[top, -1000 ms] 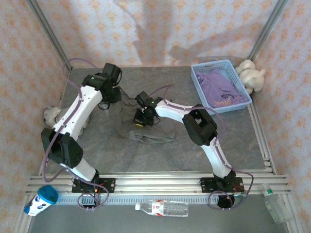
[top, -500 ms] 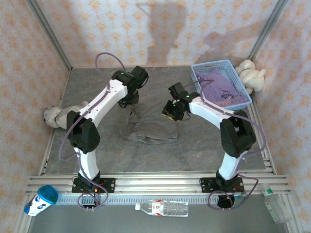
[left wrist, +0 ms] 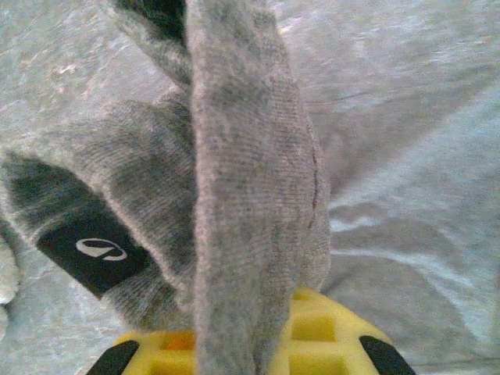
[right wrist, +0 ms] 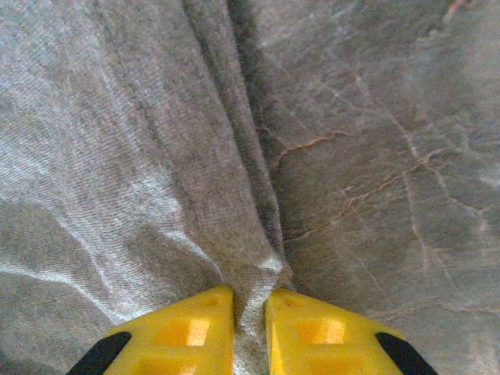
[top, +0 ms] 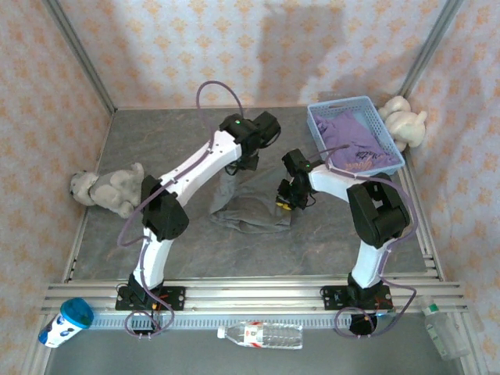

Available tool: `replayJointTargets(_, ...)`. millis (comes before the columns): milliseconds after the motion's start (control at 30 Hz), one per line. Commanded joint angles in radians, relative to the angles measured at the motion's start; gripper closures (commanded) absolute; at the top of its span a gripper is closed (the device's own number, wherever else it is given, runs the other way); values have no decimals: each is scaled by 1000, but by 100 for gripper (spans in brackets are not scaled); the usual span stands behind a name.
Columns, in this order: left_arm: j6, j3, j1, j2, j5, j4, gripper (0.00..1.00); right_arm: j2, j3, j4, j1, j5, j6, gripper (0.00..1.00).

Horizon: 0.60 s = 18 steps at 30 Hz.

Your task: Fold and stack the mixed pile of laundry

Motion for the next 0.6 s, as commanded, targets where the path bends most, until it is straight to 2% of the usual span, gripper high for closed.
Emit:
replayJointTargets(0,-42,45,-40,31,-7,-38,96,45,-43,-1,5,16,1,83)
replayJointTargets(67,-50,45,-61,57,19,-20,94,35,-51,-4,6,23,0,83)
replayJointTargets(100,-53,46,-68,68,33,-10,89,31,-52,-5,5,24,-2,83)
replayJointTargets(133,-53,53,-75,85,60,-5,71,28,-54,-9,5,28,-3,82)
replayJointTargets(167,-52,66,-79,98,97,-5,59,24,-54,-13,5,28,-7,82)
replayJointTargets(267,-106,75,-81,93,223,39,42,15,-51,-26,6,38,-15,79)
replayJointTargets(300,-119,67,-81,73,258,67,27,9,-48,-36,3,47,-21,78)
replayJointTargets(333,-130,51,-79,42,299,109,21,4,-44,-50,0,56,-29,76)
replayJointTargets(467,-164,-17,-62,-89,332,208,18,-40,-42,-102,-25,99,-59,67)
replayJointTargets(567,-177,-153,-16,-208,332,278,18,-102,-41,-142,-66,110,-83,59)
